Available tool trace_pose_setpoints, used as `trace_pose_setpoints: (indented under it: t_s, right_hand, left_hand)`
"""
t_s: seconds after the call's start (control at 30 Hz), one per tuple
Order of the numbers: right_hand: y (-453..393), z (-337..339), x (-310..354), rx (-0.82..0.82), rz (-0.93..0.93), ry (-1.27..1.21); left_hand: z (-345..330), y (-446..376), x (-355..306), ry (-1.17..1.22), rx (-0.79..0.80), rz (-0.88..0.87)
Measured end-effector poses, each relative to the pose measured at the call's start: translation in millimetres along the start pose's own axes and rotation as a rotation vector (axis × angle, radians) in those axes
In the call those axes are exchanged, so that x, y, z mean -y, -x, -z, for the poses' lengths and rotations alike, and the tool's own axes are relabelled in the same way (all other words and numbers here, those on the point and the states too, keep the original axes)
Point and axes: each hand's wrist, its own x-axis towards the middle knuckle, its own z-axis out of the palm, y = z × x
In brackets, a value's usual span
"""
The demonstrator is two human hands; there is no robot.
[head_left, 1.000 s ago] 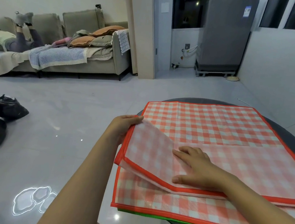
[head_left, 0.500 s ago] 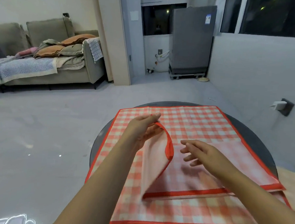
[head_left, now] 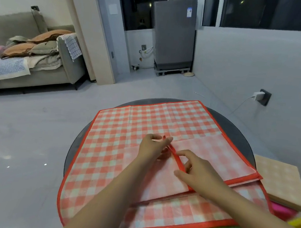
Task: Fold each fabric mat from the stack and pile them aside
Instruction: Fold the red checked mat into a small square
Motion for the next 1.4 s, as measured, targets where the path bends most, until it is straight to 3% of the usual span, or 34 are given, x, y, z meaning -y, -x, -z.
trace_pose_setpoints:
  t_s: [0.07, 0.23, 0.3, 0.47, 0.83, 1.07, 1.27, 1.4]
  right_hand:
    - [1, -4, -1, -0.008, 0.022, 0.0]
    - [0, -9, -5, -0.04, 0.015, 0.021]
    - [1, -10, -5, -0.044, 0.028, 0.059]
    - [1, -10, -6, -0.05, 0.074, 0.109]
    - [-38, -6, -12, -0.114, 0.03, 0.155]
    - [-80, -18, -4, -0.116, 0.176, 0.219]
    - [-84, -23, -3, -0.119, 0.247, 0.337]
    - [-61, -22, -1, -0.159, 0.288, 0.446]
  left_hand:
    - [0, 0, -1, -0.105, -0.013, -0.047]
    - [16, -22, 11, -0.736, -0.149, -0.479]
    - [21, -29, 16, -0.922, -0.134, -0.505]
    - [20, -29, 12, -0.902, -0.066, -0.438]
    - [64, -13, 6, -0.829, -0.031, -0.104]
    - [95, 12, 12, -0.836, -0.057, 0.012]
    - [95, 22, 20, -0.899, -0.116, -0.03]
    - [87, 32, 23, -0.916, -0.262, -0.239]
